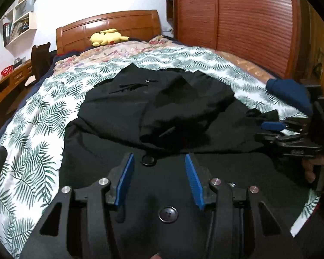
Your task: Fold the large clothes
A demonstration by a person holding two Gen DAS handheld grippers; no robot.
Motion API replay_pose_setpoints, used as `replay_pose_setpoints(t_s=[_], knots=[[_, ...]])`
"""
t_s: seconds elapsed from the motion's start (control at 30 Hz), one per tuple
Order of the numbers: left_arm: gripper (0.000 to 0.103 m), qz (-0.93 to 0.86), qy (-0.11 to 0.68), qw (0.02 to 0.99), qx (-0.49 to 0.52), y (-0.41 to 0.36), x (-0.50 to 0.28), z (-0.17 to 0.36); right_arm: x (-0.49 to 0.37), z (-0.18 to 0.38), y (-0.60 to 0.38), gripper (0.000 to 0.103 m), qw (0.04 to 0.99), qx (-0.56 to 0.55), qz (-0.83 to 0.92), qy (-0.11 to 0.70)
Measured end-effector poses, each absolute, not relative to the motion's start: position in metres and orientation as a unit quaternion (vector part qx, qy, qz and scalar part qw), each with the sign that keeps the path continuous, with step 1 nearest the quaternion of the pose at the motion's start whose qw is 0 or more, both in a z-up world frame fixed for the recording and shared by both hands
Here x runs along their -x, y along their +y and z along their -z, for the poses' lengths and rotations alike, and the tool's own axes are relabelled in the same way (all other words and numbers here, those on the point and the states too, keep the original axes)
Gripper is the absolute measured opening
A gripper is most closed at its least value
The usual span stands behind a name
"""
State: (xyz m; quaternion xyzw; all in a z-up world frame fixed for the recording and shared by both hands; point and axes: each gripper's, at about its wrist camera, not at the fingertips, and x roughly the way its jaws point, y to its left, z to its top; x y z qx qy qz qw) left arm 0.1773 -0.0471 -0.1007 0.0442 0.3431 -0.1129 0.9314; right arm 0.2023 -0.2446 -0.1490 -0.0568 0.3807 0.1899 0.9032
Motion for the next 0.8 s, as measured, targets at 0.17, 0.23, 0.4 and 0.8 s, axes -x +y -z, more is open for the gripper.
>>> replay_pose_setpoints(t_s=[0.17, 0.23, 0.4, 0.8], knots=[[0.048, 0.109, 0.36, 0.926, -0.036, -0.048, -0.19, 0.1, -0.196, 0.142, -0.25, 0.054, 0.907, 0.054, -0.196, 0.37], [0.048, 0.105, 0.363, 0.925, -0.04, -0.054, -0.198, 0.095, -0.196, 0.141, -0.253, 0.054, 0.907, 0.05, -0.198, 0.369], [0.048, 0.116, 0.367, 0.921, -0.053, -0.08, -0.222, 0.085, -0.196, 0.138, -0.261, 0.054, 0.909, 0.046, -0.195, 0.366], [0.048, 0.12, 0.405, 0.903, -0.077, -0.14, -0.275, 0.099, -0.194, 0.133, -0.261, 0.054, 0.917, 0.087, -0.172, 0.349]])
